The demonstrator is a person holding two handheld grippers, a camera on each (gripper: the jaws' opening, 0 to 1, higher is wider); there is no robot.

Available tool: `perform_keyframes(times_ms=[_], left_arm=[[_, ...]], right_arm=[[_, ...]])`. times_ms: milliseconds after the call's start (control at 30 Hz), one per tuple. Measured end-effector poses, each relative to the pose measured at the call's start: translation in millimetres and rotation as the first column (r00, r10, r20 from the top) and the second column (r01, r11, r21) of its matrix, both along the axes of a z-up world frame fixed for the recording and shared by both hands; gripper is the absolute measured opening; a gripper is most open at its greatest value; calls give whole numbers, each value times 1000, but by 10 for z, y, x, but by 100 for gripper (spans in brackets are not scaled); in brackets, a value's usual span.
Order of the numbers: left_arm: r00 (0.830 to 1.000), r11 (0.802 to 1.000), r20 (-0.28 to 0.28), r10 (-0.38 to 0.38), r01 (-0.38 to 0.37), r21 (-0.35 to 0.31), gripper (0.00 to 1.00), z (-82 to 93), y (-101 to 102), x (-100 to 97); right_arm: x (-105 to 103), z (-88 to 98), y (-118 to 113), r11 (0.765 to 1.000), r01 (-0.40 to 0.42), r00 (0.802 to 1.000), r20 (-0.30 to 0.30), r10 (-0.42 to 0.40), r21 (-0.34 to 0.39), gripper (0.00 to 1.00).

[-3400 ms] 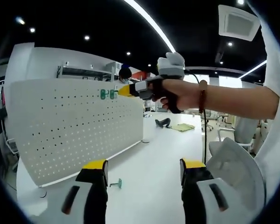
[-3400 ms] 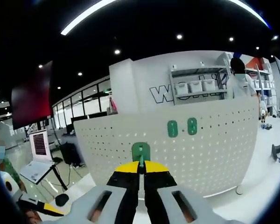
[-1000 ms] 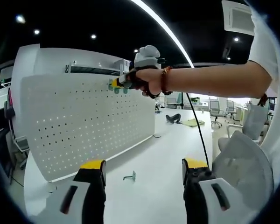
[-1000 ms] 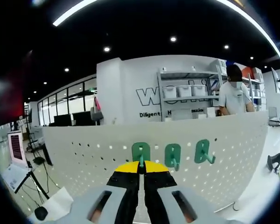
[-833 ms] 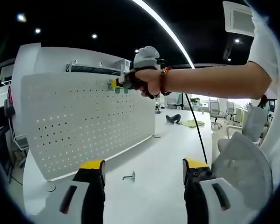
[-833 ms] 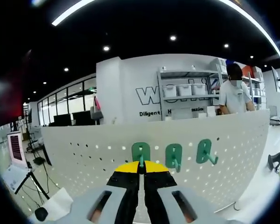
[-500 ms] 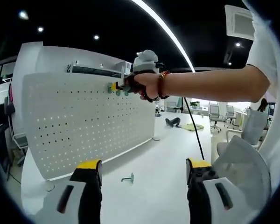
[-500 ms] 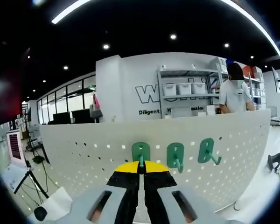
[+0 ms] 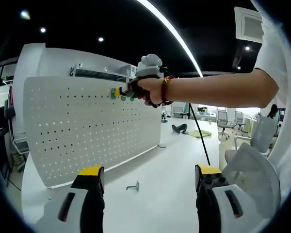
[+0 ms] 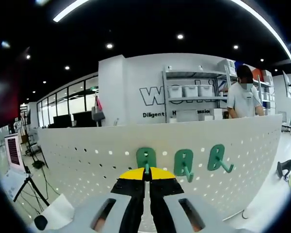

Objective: Insert the hook assembly into the mounting plate slot until the hook locks in place.

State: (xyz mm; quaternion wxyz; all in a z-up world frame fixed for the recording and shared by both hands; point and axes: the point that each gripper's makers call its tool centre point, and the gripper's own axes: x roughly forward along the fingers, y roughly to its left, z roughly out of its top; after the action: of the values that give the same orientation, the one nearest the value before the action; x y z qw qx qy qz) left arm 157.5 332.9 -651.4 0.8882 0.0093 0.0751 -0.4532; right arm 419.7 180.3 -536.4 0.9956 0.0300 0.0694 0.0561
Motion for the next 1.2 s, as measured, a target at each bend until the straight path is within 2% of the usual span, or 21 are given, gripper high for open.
perform_keyframes(times_ms=[133,333,433,700,833,900,1200], left_arm=[[1000,1000,-3,-1,1,-2,78,-3,1,6],[1000,1000,-9,-4,4,-2,78,-14,8,20],[1000,1000,-7,-2,2,0,78,-12,19,32],[1000,1000,-20,0,0,-11,78,-42,35,11],[1000,1000,-23,1,-1,-16,77,-45,29,10],[1000,1000,-29,-4,3,-24,77,-44,16,6],[999,1000,-35,-13,12,-19,77,-72,-19,0]], right_arm=[[-3,3,2,1000,19,1000,1,-19,0,1],[-12,-8,8,996,66,998,-12,-65,53,1],[-6,-13,5,997,64,998,-12,-63,42,1],[-6,-18,24,998,39,999,0,-39,-41,2],[-12,7,14,999,30,1000,2,-30,-17,5],[-16,-2,6,998,32,999,2,-32,-45,8],[-66,-42,25,1000,9,1000,-8,-9,-29,8]])
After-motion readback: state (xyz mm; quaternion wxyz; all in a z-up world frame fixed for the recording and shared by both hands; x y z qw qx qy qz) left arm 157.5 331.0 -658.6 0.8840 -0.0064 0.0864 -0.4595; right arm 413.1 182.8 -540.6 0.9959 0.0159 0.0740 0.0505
